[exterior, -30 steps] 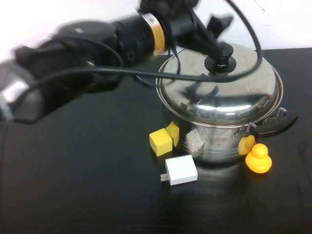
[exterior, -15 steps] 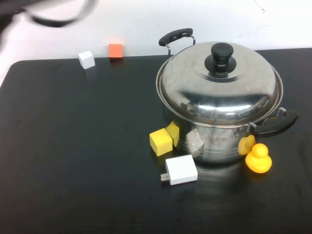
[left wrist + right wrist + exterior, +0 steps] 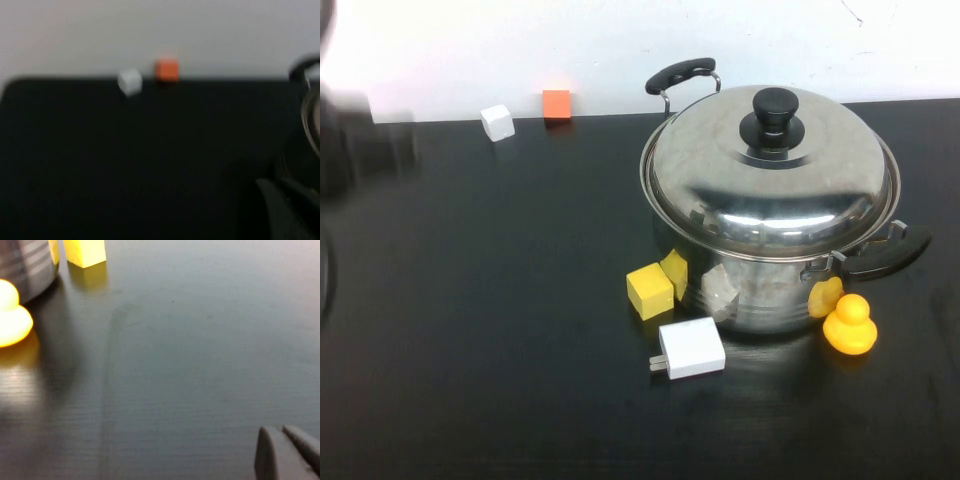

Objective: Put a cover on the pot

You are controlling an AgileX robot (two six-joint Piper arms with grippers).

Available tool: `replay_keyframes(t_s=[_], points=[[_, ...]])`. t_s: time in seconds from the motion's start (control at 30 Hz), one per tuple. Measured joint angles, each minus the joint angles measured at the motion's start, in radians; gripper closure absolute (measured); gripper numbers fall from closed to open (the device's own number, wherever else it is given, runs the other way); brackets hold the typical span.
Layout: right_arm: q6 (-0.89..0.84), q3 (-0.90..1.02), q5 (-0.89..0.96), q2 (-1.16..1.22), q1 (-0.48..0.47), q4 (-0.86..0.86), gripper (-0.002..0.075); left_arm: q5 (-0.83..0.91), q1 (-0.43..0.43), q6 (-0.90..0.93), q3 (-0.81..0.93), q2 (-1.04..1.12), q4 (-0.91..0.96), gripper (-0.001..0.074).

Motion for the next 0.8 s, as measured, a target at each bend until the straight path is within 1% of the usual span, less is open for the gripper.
replay_keyframes(t_s=[0.1,0.2,0.37,0.5,0.63,0.8], points=[[0.000,0.000,0.000,0.000,0.000,0.000,0.0728,0.005,0.000,0.112,0.081,-0.066,-0.142,0.0735],[0.000,0.000,0.000,0.000,0.000,0.000,0.0728,-0.042,0.000,0.157,0.176,-0.148,-0.214,0.0735],[0.000,0.000,0.000,0.000,0.000,0.000,0.0728,-0.141,0.000,0.177,0.308,-0.309,-0.272,0.0736],[0.000,0.000,0.000,0.000,0.000,0.000,0.0728,-0.171,0.000,0.178,0.394,-0.410,-0.302,0.0736],[0.000,0.000,0.000,0.000,0.000,0.000,0.0728,-0.174,0.000,0.178,0.456,-0.455,-0.310,0.0736],[0.000,0.000,0.000,0.000,0.000,0.000,0.0728,-0.175,0.000,0.178,0.510,-0.460,-0.313,0.0736]])
